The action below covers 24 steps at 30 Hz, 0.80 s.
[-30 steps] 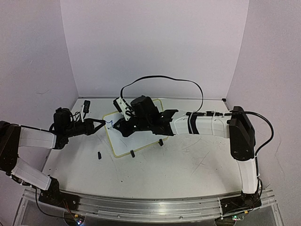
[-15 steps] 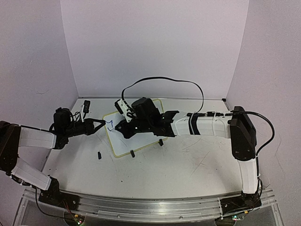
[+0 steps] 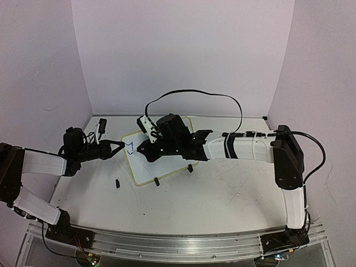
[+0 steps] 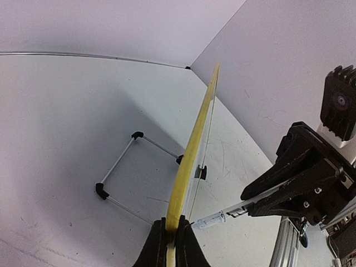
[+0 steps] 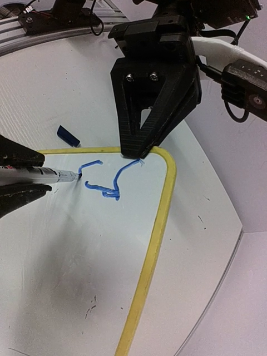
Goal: Write a sentence on the whiteboard
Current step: Write on the whiteboard with the whiteboard marker without the cap.
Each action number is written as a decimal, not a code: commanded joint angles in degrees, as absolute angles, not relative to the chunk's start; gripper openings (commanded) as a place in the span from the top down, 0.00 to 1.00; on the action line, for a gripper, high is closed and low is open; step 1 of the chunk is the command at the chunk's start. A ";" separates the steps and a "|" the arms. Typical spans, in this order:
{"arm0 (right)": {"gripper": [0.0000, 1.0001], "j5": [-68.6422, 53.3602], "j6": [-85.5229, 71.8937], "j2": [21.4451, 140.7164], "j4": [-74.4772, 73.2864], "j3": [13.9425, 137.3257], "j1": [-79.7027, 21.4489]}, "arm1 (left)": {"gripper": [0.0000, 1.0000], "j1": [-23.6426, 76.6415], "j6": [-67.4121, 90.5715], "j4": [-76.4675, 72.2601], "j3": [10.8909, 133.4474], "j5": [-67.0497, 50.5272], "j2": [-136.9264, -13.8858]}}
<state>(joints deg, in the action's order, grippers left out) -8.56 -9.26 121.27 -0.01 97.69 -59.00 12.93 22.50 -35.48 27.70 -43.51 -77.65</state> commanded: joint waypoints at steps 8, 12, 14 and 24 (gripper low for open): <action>1.00 -3.41 -9.12 119.09 1.77 100.05 -57.26 | 1.00 12.83 23.38 -36.48 29.09 -45.45 -75.98; 1.00 -3.40 -8.85 119.17 1.79 100.81 -57.23 | 1.00 12.81 23.38 -36.49 29.09 -45.53 -75.98; 1.00 -3.10 -8.59 119.31 1.73 101.27 -57.21 | 1.00 12.83 23.38 -36.49 29.18 -45.53 -76.02; 1.00 -7.12 -8.86 115.07 1.88 100.00 -57.09 | 1.00 12.82 23.38 -36.53 29.09 -45.53 -75.95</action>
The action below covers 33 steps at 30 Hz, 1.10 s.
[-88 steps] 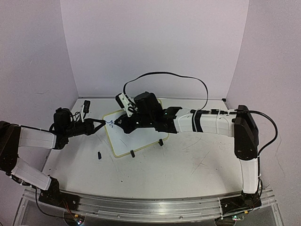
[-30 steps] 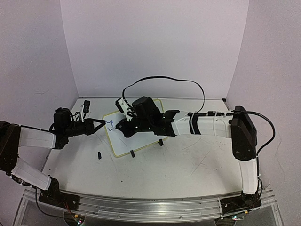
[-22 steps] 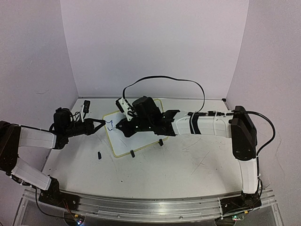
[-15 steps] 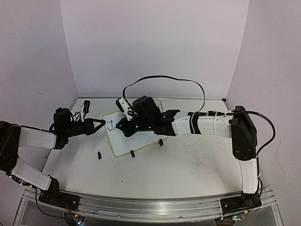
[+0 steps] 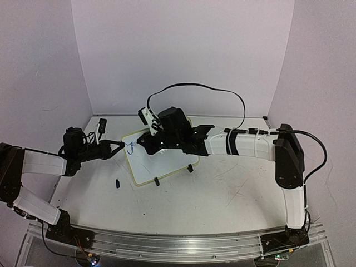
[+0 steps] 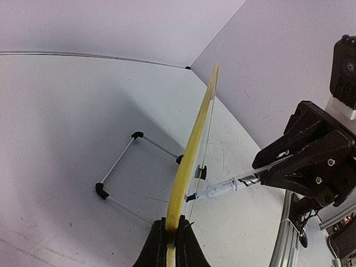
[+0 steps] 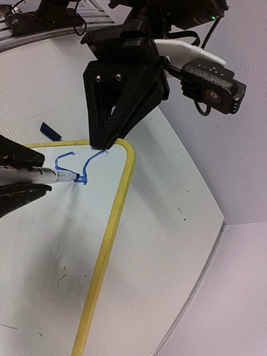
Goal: Write a sentence on the whiteboard
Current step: Write on the whiteboard with the whiteboard marker without the cap.
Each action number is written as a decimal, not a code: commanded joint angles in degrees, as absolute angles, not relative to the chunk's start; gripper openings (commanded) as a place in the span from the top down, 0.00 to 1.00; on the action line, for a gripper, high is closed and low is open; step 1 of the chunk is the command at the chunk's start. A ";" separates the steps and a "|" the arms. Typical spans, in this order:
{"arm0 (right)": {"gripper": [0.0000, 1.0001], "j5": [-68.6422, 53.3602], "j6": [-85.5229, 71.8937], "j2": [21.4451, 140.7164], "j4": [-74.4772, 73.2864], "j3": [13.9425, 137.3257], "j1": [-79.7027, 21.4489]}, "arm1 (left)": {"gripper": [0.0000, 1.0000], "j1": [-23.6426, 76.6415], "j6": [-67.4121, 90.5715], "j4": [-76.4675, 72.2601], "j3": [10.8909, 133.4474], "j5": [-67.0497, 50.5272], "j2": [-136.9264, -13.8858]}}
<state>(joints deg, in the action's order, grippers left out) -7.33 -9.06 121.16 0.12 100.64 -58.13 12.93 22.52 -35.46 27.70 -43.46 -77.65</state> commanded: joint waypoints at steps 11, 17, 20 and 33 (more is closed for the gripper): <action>1.00 -11.31 -11.50 112.83 5.37 92.71 -55.87 | 1.00 12.82 23.38 -36.52 29.14 -45.44 -76.06; 1.00 -12.41 -11.36 115.57 5.44 95.36 -55.72 | 1.00 12.81 23.39 -36.47 29.36 -45.62 -76.42; 1.00 -13.13 -11.29 116.28 5.14 96.05 -55.71 | 1.00 12.81 23.38 -36.47 29.44 -45.78 -76.46; 1.00 -13.12 -10.33 114.81 5.05 94.49 -56.05 | 1.00 12.81 23.40 -36.48 29.36 -45.38 -76.32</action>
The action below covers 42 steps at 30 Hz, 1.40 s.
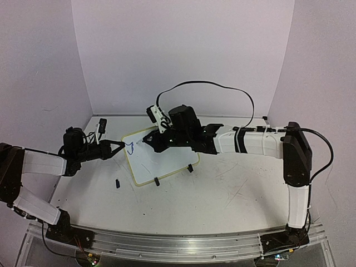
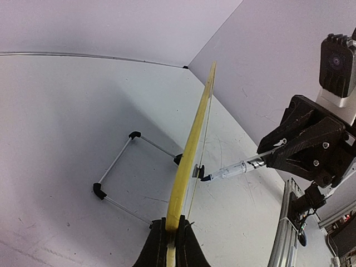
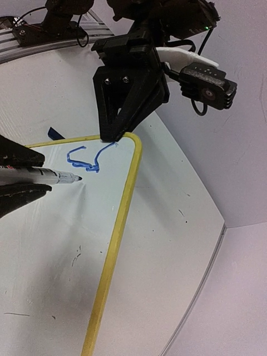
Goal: Write a sentence on the whiteboard
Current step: Write on the whiteboard with the whiteboard marker without the cap.
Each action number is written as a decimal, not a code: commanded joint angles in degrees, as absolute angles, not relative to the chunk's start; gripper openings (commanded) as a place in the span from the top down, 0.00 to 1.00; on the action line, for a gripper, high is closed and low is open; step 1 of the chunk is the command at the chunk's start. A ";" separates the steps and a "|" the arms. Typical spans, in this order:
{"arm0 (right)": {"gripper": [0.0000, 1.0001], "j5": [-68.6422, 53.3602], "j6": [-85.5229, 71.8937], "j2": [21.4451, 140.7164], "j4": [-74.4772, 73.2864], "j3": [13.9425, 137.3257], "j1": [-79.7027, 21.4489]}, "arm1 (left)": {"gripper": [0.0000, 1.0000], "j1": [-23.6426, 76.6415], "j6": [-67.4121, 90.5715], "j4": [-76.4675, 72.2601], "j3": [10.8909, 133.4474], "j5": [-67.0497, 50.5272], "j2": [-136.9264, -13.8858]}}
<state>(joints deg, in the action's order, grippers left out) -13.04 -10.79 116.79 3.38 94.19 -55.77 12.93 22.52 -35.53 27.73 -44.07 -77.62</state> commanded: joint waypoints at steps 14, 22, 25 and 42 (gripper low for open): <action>1.00 -8.82 -5.67 110.51 7.83 89.53 -56.52 | 1.00 12.83 23.88 -36.13 29.65 -43.33 -73.71; 1.00 4.57 -2.49 106.71 12.36 85.65 -59.90 | 1.00 12.83 22.88 -35.31 30.15 -42.41 -73.18; 1.00 5.64 -6.07 105.54 13.27 83.88 -59.78 | 1.00 12.83 22.83 -35.08 30.06 -41.92 -73.98; 1.00 -2.96 -2.34 115.89 8.70 93.57 -61.36 | 1.00 12.81 22.27 -34.90 30.34 -42.67 -74.62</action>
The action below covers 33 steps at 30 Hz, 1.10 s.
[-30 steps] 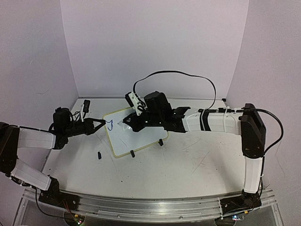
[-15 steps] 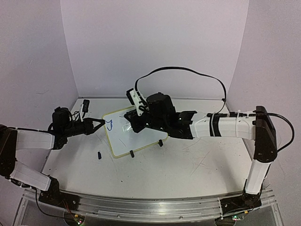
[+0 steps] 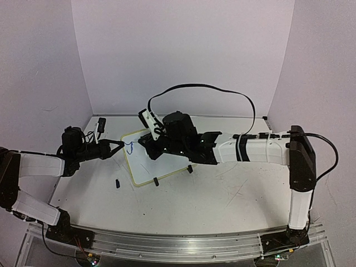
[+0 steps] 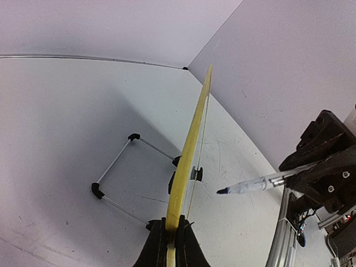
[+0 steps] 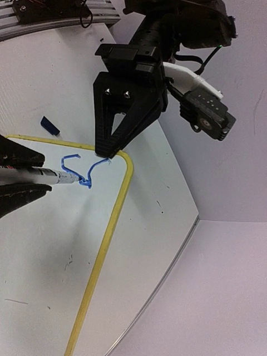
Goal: Write a sentence on the whiteboard
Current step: Write on the whiteboard with the whiteboard marker without the cap.
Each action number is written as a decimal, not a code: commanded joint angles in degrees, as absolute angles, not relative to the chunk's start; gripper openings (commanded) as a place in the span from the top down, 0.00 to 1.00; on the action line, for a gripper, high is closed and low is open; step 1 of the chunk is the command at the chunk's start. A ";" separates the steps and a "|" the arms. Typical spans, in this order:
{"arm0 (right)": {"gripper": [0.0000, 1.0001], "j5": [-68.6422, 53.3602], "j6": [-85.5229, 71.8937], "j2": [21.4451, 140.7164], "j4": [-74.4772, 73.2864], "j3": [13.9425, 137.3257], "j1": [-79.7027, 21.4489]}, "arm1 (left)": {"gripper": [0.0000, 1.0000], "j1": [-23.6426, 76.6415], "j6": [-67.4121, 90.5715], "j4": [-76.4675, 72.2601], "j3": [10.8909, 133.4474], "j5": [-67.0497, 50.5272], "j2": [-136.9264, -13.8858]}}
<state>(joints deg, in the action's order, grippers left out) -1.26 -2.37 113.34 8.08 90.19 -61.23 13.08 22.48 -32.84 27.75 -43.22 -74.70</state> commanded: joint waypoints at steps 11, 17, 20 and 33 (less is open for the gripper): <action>1.00 -0.57 -3.64 116.14 9.81 92.84 -60.00 | 1.00 12.76 22.14 -34.98 30.26 -42.91 -74.81; 1.00 -1.09 -3.60 117.06 9.84 94.00 -59.69 | 1.00 12.83 22.13 -34.98 30.32 -42.90 -74.88; 1.00 -2.14 -3.81 117.70 9.76 94.50 -59.75 | 1.00 12.81 22.19 -34.98 30.40 -43.06 -74.97; 1.00 -3.49 -4.77 118.47 8.19 95.12 -59.74 | 1.00 12.83 22.41 -34.94 30.50 -43.33 -74.97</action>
<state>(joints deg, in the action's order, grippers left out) -2.92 -3.92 118.17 7.86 93.56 -59.88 13.08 22.39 -32.86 27.75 -42.92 -75.07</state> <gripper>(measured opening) 0.087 0.052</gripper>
